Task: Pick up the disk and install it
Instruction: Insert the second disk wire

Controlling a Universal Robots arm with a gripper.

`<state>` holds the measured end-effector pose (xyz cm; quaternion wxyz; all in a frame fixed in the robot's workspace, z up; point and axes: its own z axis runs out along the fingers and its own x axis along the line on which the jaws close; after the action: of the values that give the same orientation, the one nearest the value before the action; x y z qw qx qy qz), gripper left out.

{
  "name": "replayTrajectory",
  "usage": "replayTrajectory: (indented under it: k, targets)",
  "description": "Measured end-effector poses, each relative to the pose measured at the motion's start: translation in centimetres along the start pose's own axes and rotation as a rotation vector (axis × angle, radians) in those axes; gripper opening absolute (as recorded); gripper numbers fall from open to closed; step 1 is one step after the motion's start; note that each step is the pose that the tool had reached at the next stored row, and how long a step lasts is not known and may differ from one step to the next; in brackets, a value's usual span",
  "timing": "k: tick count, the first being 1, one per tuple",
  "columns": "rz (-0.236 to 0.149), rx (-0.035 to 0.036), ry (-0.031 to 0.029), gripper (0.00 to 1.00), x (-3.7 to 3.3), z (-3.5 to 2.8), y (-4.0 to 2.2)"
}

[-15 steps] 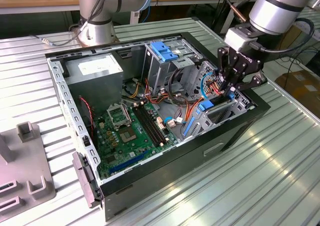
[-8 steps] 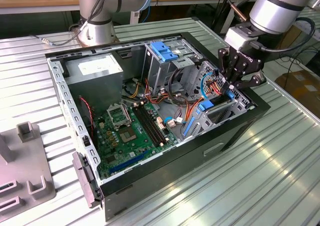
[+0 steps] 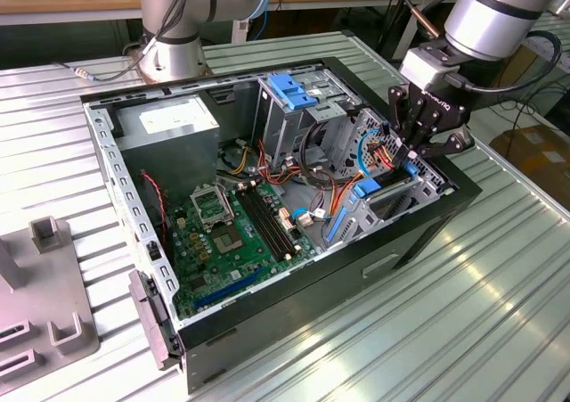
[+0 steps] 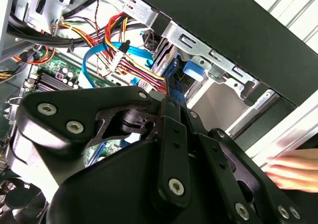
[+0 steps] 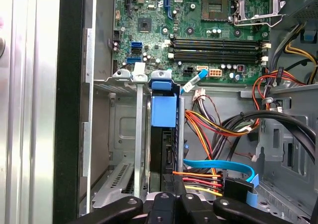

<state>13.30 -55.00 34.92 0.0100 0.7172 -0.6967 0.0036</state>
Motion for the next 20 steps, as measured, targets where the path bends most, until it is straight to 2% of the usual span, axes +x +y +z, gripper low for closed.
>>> replayTrajectory:
  k: [9,11,13,15,16,20]
  targets:
    - [0.000,0.0000,-0.0005,0.10,0.00,-0.01,0.08]
    - [-0.001,-0.0004,-0.0084,0.10,-0.02,-0.09,0.61]
    - [-0.001,-0.0005,-0.0113,0.10,-0.02,-0.26,0.98]
    - [-0.002,-0.0013,-0.0129,0.10,-0.02,-0.94,1.18]
    - [-0.002,-0.0022,-0.0138,0.10,-0.01,-1.56,1.20]
    - [-0.002,-0.0037,-0.0167,0.10,0.00,-2.90,1.28]
